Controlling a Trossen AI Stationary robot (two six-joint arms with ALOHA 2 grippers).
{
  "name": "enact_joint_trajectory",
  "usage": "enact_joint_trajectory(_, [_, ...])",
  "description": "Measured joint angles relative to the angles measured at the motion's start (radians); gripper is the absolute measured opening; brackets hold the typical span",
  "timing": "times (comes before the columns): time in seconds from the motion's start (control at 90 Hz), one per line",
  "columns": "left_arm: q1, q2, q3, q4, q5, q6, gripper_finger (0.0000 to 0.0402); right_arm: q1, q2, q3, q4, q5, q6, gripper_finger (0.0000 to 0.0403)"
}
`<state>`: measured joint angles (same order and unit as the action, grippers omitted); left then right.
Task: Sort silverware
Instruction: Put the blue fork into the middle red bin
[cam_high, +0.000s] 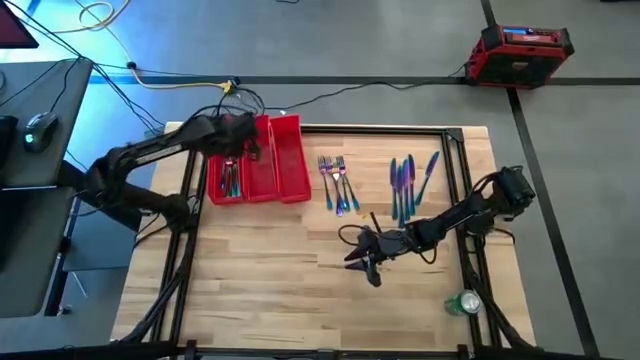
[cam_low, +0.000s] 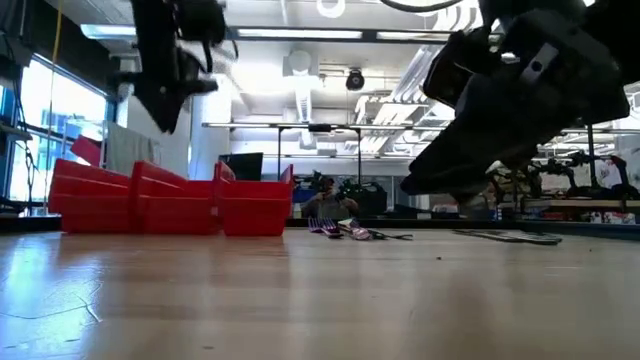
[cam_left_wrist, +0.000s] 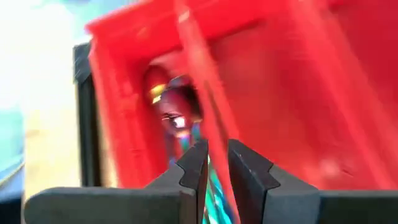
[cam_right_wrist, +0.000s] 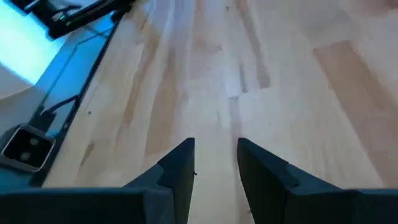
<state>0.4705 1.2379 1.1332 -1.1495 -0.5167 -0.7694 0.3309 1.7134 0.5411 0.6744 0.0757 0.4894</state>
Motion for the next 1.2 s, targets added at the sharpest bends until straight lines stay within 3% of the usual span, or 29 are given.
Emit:
enact_joint_trajectory(0.133, [-0.229, -0.089, 0.000, 0.000, -0.086, -0.070, 0.0044, -0.001, 0.000, 0.006, 0.039, 0.105, -0.065, 0.0110])
enact_joint_trajectory(0.3, [-0.535, -0.113, -0.001, -0.005, -0.263, -0.175, 0.0044, -0.014, 0.001, 0.131, 0.022, 0.279, -0.349, 0.0110])
enact_joint_trajectory(0.378, [-0.655, -0.108, -0.018, 0.002, -0.345, -0.226, 0.0044, -0.044, 0.001, 0.231, -0.069, 0.393, -0.423, 0.0110])
enact_joint_trajectory(0.478, [-0.774, -0.099, -0.057, 0.003, -0.423, -0.286, 0.0044, -0.120, 0.001, 0.384, -0.290, 0.474, -0.378, 0.0110])
enact_joint_trajectory(0.589, [-0.868, -0.099, -0.095, -0.008, -0.474, -0.347, 0.0044, -0.245, 0.001, 0.562, -0.638, 0.431, -0.256, 0.0110])
enact_joint_trajectory(0.722, [-0.953, -0.102, -0.115, -0.050, -0.511, -0.401, 0.0044, -0.426, 0.007, 0.664, -0.910, 0.272, -0.136, 0.0110])
enact_joint_trajectory(0.878, [-0.995, -0.120, -0.115, -0.105, -0.505, -0.405, 0.0044, -0.580, 0.009, 0.652, -1.009, 0.101, -0.019, 0.0110])
enact_joint_trajectory(1.2, [-1.017, -0.131, -0.115, -0.145, -0.477, -0.346, 0.0044, -0.584, 0.138, 0.650, -1.051, 0.080, 0.018, 0.0154])
